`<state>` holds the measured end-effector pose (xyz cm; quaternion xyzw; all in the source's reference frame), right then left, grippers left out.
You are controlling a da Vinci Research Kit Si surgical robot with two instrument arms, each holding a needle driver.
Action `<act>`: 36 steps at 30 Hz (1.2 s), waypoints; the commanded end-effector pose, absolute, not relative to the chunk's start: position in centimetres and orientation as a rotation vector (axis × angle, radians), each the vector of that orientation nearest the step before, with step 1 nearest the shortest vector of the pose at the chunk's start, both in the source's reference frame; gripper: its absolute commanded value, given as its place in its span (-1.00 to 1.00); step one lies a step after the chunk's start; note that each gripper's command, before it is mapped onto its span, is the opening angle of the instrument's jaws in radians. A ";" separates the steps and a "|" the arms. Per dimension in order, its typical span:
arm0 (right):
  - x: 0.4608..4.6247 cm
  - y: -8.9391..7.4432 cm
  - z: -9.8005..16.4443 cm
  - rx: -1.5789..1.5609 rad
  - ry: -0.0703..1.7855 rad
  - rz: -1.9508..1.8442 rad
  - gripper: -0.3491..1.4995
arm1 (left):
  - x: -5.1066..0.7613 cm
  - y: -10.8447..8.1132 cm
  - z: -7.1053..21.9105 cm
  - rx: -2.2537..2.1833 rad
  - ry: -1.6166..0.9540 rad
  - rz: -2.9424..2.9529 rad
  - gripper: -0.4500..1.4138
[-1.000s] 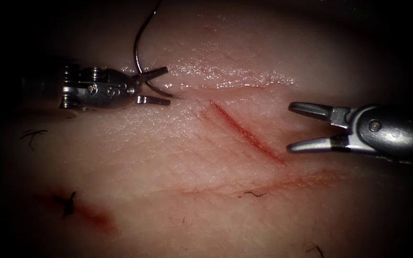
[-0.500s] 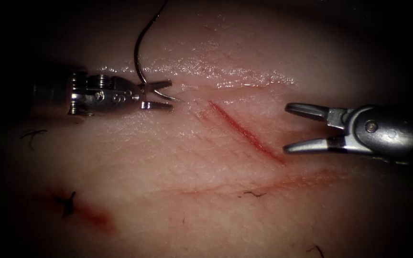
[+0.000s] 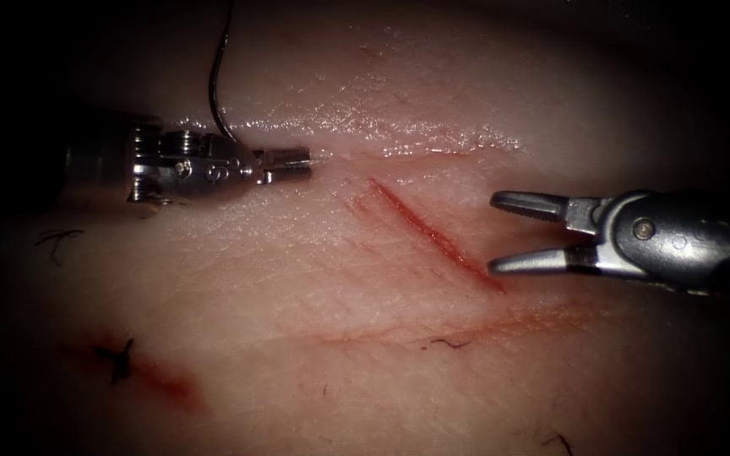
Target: Wound Closure
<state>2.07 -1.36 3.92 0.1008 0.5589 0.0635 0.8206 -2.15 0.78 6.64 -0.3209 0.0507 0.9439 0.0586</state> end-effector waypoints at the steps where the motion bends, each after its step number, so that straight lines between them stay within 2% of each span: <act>1: 2.13 -1.4 4.0 0.223 1.194 0.149 -0.51 | -2.20 0.7 6.6 -1.006 0.140 2.854 -1.00; 9: 2.09 -1.3 4.0 0.241 1.217 0.217 -0.54 | -2.24 0.6 6.2 -1.331 0.003 2.812 -1.00; 14: 2.11 -1.3 4.0 0.244 1.249 0.283 -0.49 | -2.35 0.5 5.9 -1.747 -0.185 2.736 -1.00; 25: 2.29 -1.3 4.0 0.312 1.293 0.446 -0.03 | -2.59 0.3 5.8 -2.251 -0.328 2.625 -1.00; 32: 2.31 -1.2 4.0 0.415 1.336 0.655 -0.23 | -2.69 0.3 5.7 -2.494 -0.260 2.558 -1.00; 36: 2.32 -1.2 4.0 0.474 1.336 0.740 -0.25 | -2.75 0.2 5.6 -2.585 -0.237 2.536 -1.00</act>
